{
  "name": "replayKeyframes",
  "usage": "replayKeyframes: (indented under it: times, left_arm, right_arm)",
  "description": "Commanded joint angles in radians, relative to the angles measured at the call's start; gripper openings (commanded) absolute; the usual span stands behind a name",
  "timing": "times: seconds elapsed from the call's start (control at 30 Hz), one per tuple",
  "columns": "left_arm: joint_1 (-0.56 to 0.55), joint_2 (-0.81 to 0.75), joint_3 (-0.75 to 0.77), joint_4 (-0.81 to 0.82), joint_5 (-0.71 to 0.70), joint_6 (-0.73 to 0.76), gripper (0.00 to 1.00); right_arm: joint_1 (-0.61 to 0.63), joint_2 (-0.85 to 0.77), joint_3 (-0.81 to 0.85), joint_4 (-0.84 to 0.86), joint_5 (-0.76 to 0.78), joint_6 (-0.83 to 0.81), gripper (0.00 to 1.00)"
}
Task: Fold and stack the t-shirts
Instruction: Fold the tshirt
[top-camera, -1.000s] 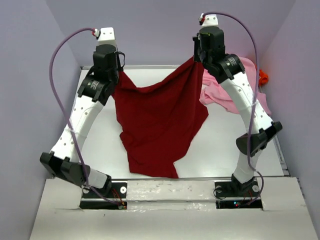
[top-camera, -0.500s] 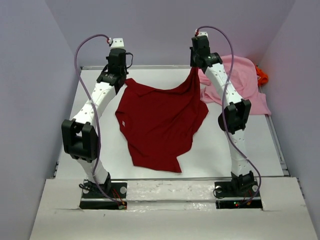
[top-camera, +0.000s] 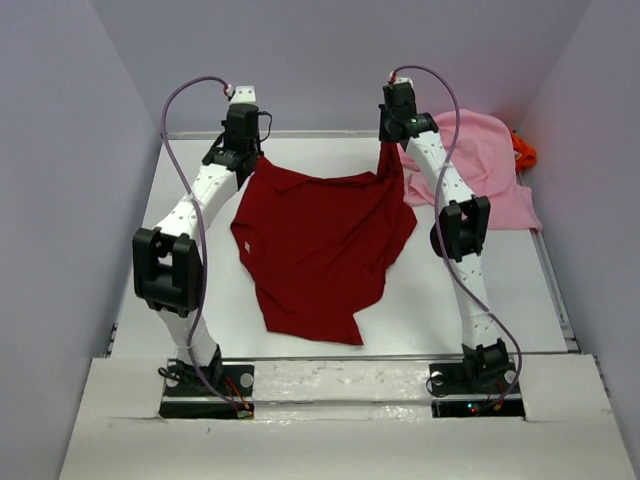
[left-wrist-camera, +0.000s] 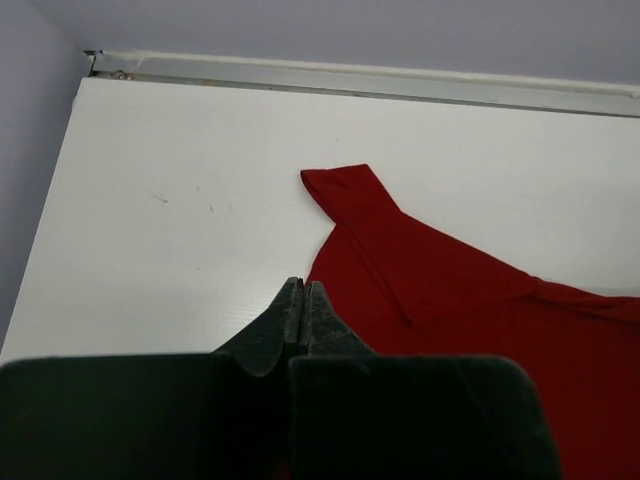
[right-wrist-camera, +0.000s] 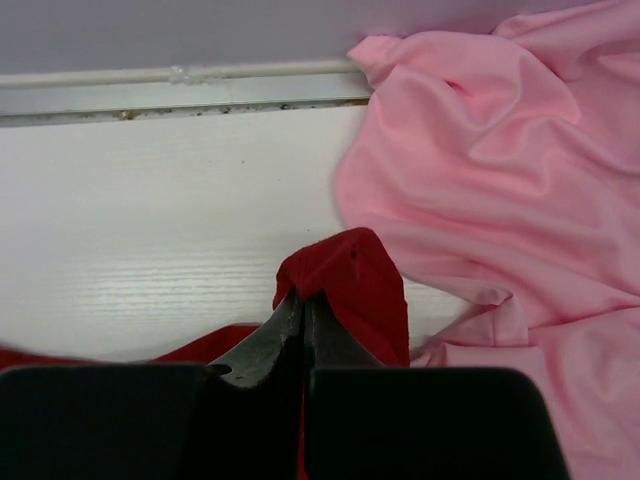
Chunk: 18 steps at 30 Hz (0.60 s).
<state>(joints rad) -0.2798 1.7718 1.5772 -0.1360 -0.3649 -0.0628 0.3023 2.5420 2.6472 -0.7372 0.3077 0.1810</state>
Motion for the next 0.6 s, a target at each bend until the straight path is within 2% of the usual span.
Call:
replayKeyframes:
  times: [0.0,0.07,0.1,0.17,0.3,0.43,0.47,0.5,0.53,0.57]
  left_arm:
    - [0.007,0.079,0.043,0.035,0.036,-0.026,0.02]
    - [0.021,0.144,0.108,-0.008,0.055,-0.058,0.12]
    - [0.022,0.2,0.122,-0.031,0.09,-0.063,0.27]
    - [0.022,0.265,0.16,-0.075,0.122,-0.083,0.4]
    - [0.022,0.267,0.139,-0.06,0.138,-0.098,0.43]
    - [0.018,0.143,0.052,-0.014,0.155,-0.114,0.49]
    - [0.014,0.115,0.023,-0.01,0.164,-0.114,0.51]
    - [0.001,0.057,0.009,-0.008,0.162,-0.117,0.52]
    - [-0.01,0.025,-0.008,-0.007,0.162,-0.114,0.54]
    - [-0.022,-0.006,-0.041,-0.007,0.156,-0.108,0.56]
  right_arm:
    - [0.008,-0.048,0.01,0.065,-0.028,0.008,0.0]
    - [0.008,-0.077,-0.03,0.068,-0.038,0.006,0.0]
    - [0.008,-0.086,-0.045,0.076,-0.035,0.002,0.0]
    - [0.008,-0.097,-0.072,0.085,-0.035,-0.017,0.0]
    - [-0.014,-0.057,-0.049,0.093,-0.05,0.003,0.0]
    - [-0.032,0.035,0.016,0.098,-0.032,0.02,0.0]
    - [-0.044,0.062,0.025,0.107,-0.039,0.029,0.18]
    - [-0.055,0.073,0.031,0.111,-0.054,0.028,0.53]
    - [-0.055,0.081,0.034,0.113,-0.067,0.029,0.64]
    - [-0.055,0.083,0.036,0.116,-0.071,0.025,0.68]
